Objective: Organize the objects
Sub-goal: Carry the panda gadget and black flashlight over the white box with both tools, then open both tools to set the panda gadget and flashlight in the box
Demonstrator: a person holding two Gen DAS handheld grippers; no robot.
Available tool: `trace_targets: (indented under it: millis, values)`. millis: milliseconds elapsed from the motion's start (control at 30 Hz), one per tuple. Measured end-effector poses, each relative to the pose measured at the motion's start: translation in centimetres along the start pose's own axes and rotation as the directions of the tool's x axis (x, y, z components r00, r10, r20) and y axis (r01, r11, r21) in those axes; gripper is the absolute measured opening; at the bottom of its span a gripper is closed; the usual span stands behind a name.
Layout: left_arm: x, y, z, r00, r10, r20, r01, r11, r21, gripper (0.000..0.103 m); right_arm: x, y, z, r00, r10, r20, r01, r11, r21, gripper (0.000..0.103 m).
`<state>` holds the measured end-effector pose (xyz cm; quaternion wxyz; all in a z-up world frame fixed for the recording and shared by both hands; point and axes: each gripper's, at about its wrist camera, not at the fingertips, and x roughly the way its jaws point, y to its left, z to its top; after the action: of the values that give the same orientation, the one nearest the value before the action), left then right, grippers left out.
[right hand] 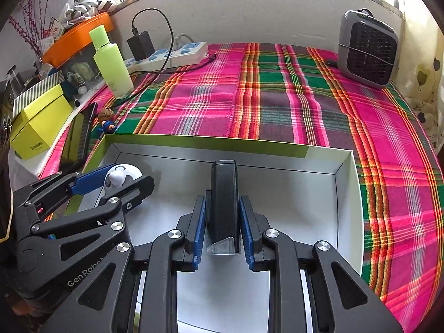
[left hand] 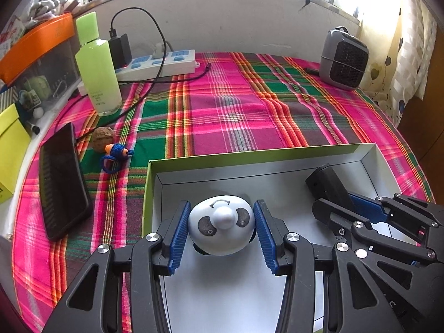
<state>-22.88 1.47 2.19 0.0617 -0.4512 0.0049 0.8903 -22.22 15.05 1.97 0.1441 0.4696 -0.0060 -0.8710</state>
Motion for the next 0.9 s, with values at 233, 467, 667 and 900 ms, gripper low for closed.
trace_targets:
  millis: [233,467,667,900]
  values:
    - [-0.1,0.1,0.1,1.0,-0.002,-0.004,0.002,1.0,-0.004,0.045,-0.3,0.0,0.0,1.0,-0.002,0.012,0.002,1.0,0.0,0.025]
    - [-0.5,0.2,0.1,1.0,-0.003,-0.007,0.003,1.0,-0.015,0.048,-1.0,0.1,-0.2,1.0,-0.005,0.03,0.005,1.0,-0.004,0.034]
    - [-1.4,0.3,-0.2,1.0,0.001,-0.002,-0.001,1.0,-0.018,0.054,-1.7,0.0,-0.5,0.999,-0.014,0.04,0.014,1.0,0.003,0.035]
    - [-2.9,0.2,-1.0,1.0,0.002,0.017,-0.002,1.0,-0.011,0.056,-2.8,-0.2,-1.1,0.998,-0.01,0.06,0.009,1.0,0.021,0.046]
